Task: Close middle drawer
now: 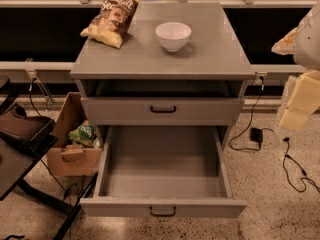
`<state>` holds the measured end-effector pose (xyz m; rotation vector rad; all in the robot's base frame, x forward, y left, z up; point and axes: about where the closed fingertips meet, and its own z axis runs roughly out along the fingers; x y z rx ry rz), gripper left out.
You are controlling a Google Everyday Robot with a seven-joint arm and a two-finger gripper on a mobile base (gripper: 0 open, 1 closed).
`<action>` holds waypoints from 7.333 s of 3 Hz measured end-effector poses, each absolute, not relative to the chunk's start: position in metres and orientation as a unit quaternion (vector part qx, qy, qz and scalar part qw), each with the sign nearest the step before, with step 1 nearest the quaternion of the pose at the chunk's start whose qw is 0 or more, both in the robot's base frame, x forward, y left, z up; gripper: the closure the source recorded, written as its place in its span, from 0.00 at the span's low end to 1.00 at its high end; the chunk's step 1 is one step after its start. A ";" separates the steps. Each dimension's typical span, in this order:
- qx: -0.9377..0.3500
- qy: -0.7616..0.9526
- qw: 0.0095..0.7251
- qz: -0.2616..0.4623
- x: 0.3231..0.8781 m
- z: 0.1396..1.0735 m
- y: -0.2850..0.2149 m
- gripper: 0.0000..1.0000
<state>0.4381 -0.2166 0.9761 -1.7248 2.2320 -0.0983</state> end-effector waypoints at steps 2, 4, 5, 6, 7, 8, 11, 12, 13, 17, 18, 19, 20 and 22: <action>-0.599 0.780 0.178 -0.033 0.419 0.947 -0.183 0.00; -0.574 0.794 0.198 -0.021 0.396 0.842 -0.133 0.00; -0.552 0.813 0.188 0.006 0.383 0.760 -0.119 0.00; -0.534 0.825 0.182 0.033 0.373 0.683 -0.107 0.00; -0.517 0.833 0.177 0.086 0.373 0.646 -0.098 0.00; -0.520 0.831 0.171 0.099 0.371 0.639 -0.096 0.00; -0.425 0.879 0.121 0.178 0.358 0.439 -0.108 0.41; -0.384 0.898 0.119 0.177 0.343 0.393 -0.127 0.63; -0.356 0.903 0.149 0.191 0.359 0.344 -0.117 0.94; -0.365 0.884 0.241 0.164 0.453 0.326 -0.102 1.00; -0.371 0.881 0.248 0.158 0.462 0.330 -0.102 1.00; -0.389 0.873 0.251 0.152 0.481 0.333 -0.101 1.00; -0.410 0.865 0.249 0.148 0.498 0.336 -0.098 1.00; -0.468 0.842 0.229 0.139 0.542 0.342 -0.086 1.00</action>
Offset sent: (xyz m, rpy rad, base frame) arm -0.0387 0.0684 -0.1384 0.0660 0.0123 -0.0186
